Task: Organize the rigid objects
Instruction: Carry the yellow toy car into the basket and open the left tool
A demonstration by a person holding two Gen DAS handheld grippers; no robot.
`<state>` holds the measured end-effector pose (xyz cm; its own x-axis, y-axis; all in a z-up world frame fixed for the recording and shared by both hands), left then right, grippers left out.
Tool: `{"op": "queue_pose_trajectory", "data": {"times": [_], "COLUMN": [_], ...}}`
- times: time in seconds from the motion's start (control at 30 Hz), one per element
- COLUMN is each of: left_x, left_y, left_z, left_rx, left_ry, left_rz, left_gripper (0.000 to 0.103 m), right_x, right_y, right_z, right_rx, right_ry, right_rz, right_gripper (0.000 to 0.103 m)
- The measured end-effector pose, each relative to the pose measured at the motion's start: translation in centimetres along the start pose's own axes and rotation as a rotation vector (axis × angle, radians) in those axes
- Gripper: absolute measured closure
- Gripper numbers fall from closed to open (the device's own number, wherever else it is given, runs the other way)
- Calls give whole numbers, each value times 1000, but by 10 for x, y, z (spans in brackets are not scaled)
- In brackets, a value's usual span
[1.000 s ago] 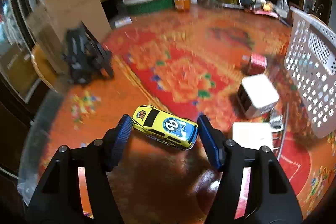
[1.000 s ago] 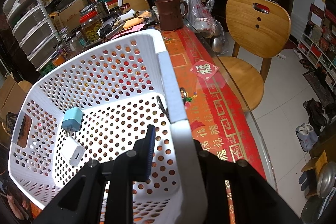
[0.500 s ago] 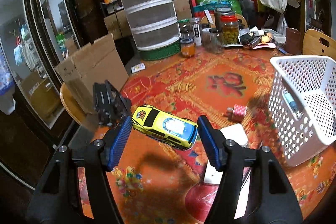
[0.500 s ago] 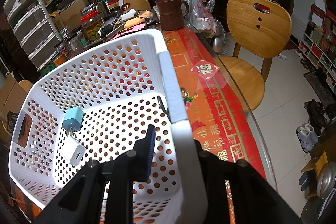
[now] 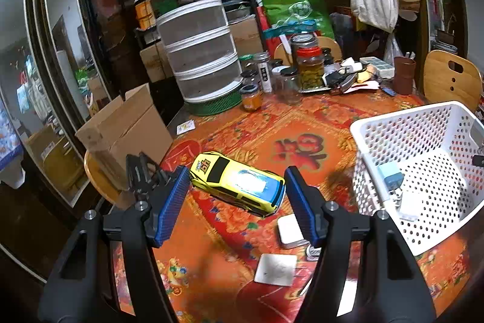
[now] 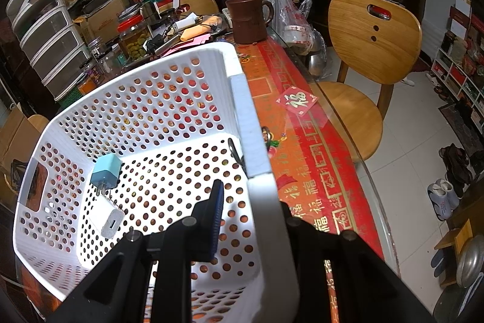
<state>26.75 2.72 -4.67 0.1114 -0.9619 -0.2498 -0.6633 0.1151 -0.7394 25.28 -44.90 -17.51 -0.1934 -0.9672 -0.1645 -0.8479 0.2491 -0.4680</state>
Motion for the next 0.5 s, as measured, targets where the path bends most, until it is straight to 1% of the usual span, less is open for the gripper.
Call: {"op": "queue_pose_trajectory", "data": {"times": [0.4, 0.5], "left_x": [61, 80], "left_y": [-26, -28], "left_z": [-24, -25], "left_rx": [33, 18], "left_ry": [61, 102], "left_rz": [57, 61], "left_gripper": [40, 40], "right_x": [0, 0], "right_y": [0, 0], "right_z": [0, 0], "right_rx": [0, 0], "right_ry": [0, 0], "right_rz": [1, 1], "right_gripper": [81, 81]}}
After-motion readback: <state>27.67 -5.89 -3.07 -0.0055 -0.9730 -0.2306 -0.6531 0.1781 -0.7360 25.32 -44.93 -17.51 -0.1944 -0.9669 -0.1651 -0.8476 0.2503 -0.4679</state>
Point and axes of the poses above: each gripper's, at about its wrist camera, not at the fingertips, and z roughly the way its jaws point, x to its right, y to its underside, the point moved 9 cm from there along z, roughly the way its jaws point, and after that the axes turned 7 degrees about -x, right-handed, at the moved point
